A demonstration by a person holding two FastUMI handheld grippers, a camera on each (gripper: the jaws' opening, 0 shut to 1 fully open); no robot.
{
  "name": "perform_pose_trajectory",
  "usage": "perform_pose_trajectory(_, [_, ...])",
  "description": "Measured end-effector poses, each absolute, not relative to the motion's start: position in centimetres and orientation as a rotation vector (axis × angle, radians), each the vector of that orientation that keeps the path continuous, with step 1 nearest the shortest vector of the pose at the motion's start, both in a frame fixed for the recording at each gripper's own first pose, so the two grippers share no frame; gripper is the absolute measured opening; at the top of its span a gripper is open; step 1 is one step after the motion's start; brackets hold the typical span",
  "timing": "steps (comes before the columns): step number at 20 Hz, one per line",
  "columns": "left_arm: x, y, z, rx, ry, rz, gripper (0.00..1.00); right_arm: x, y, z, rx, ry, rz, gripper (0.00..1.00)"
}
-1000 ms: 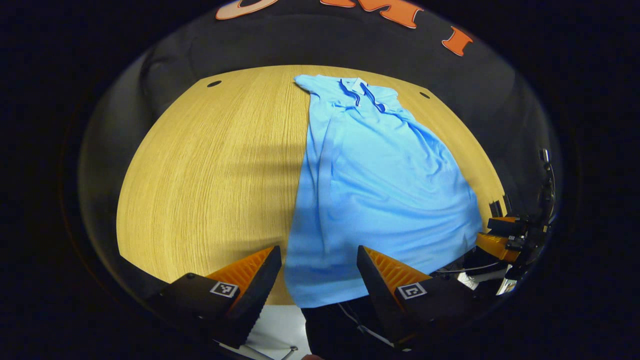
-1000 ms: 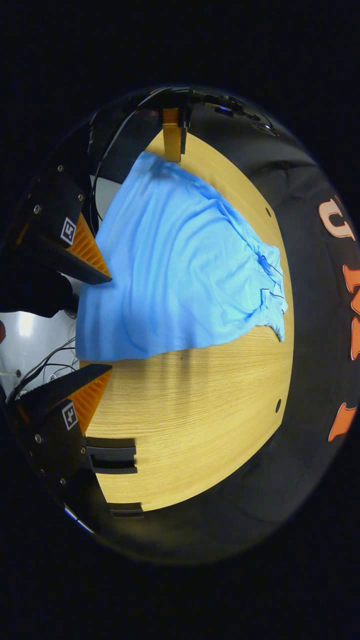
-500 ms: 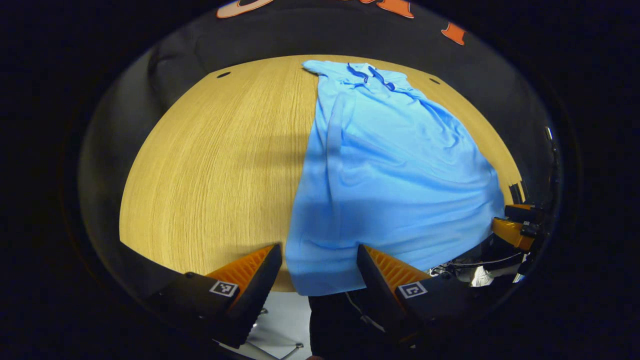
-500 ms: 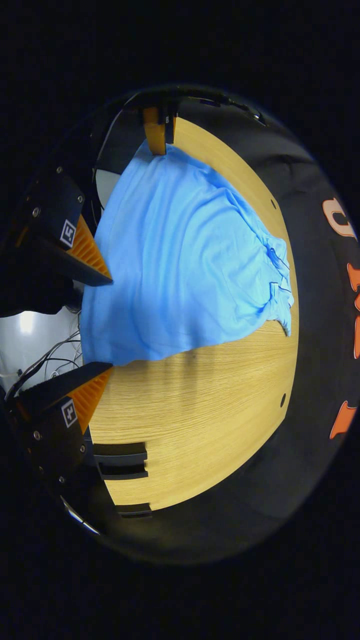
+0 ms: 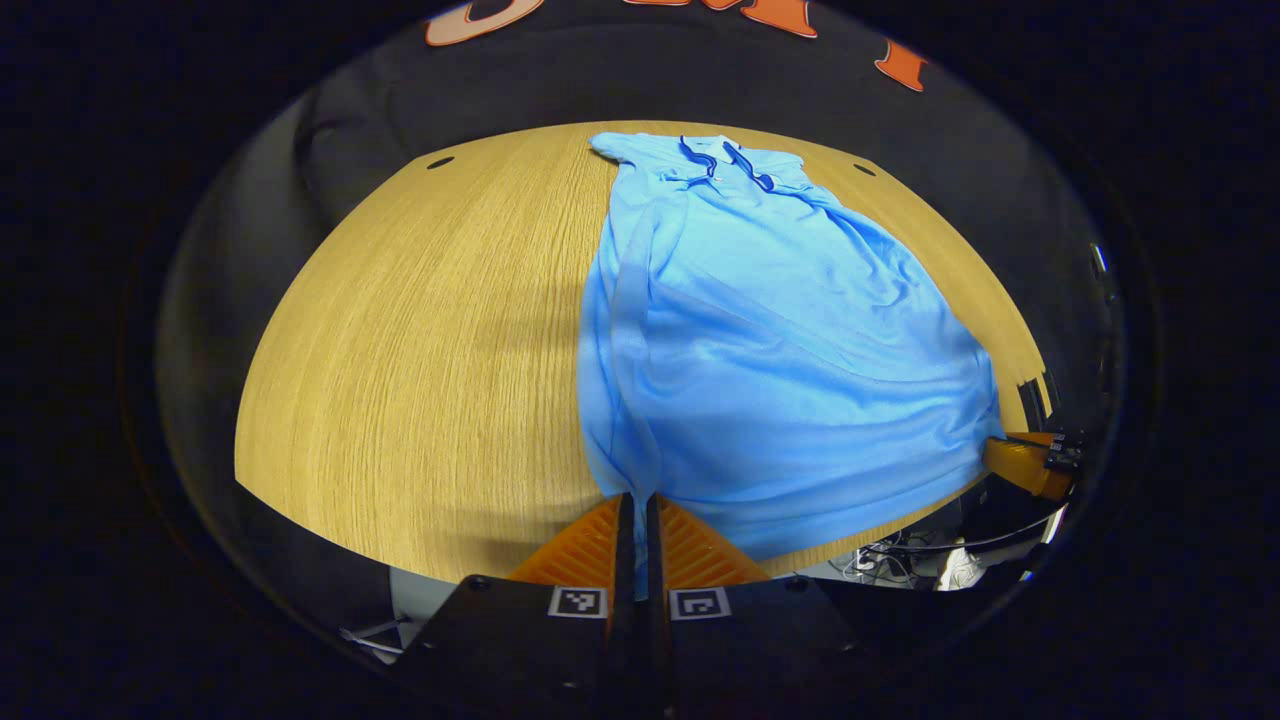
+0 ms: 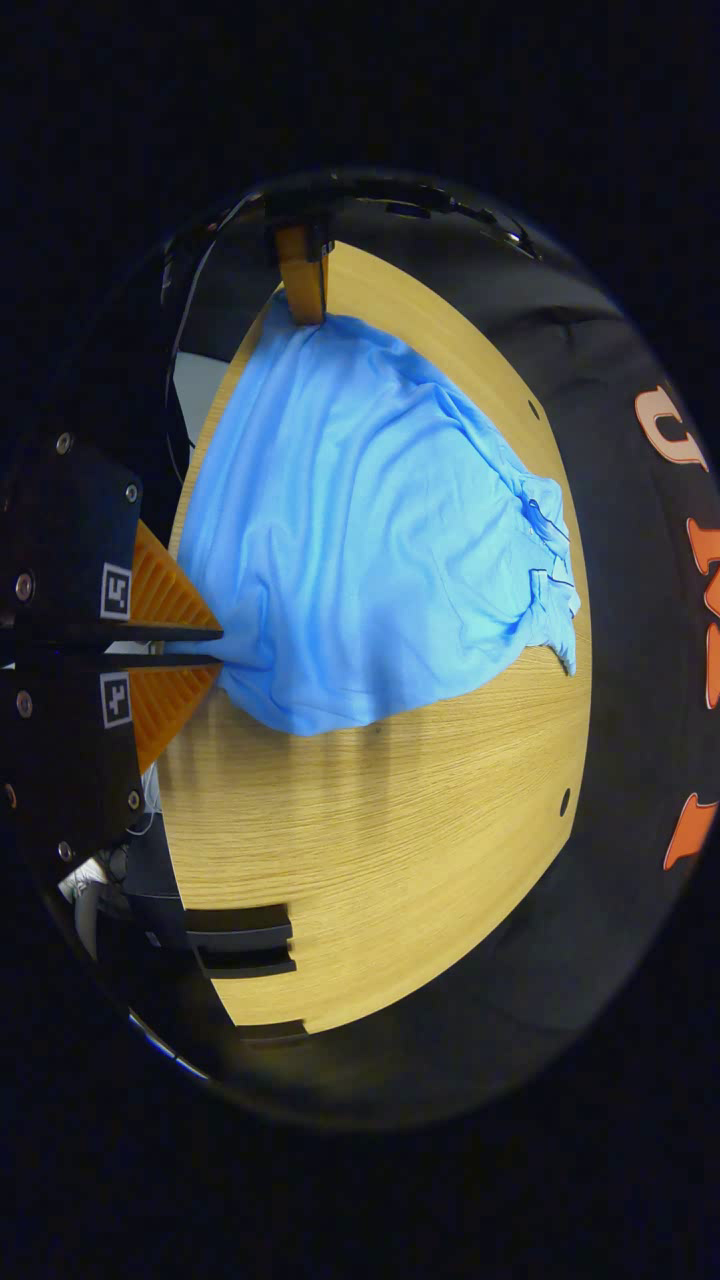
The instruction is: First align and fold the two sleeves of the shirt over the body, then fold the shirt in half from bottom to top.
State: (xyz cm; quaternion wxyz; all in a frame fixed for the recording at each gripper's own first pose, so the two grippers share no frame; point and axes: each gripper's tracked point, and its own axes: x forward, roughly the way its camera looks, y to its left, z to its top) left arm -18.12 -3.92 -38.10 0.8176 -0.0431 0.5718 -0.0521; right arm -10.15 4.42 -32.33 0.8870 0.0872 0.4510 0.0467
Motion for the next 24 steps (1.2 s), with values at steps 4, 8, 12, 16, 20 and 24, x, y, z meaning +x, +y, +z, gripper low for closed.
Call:
perform_pose_trajectory(4, [-15.5,-3.4,-34.8,-0.097,1.133,-0.139,0.07,-9.8,4.8,-30.2,0.285,0.923,0.112,0.05])
perform_pose_trajectory(8, [-12.1,-3.1,-31.8,-0.075,1.049,-0.191,0.06,-7.5,4.4,-26.5,0.295,0.846,0.105,0.05])
perform_pose_trajectory(12, [-7.9,-3.2,-29.2,-0.114,0.989,-0.217,0.07,-4.5,3.7,-22.7,0.301,0.784,0.092,0.05])
perform_pose_trajectory(16, [-2.5,-2.6,-26.8,-0.132,0.922,-0.244,0.06,-0.2,3.0,-19.1,0.298,0.725,0.085,0.05])
perform_pose_trajectory(20, [3.2,-2.3,-25.5,-0.120,0.871,-0.268,0.06,4.6,2.6,-16.0,0.270,0.674,0.085,0.05])
perform_pose_trajectory(24, [8.3,-1.6,-24.7,-0.102,0.824,-0.294,0.06,9.1,2.2,-14.1,0.219,0.654,0.089,0.04])
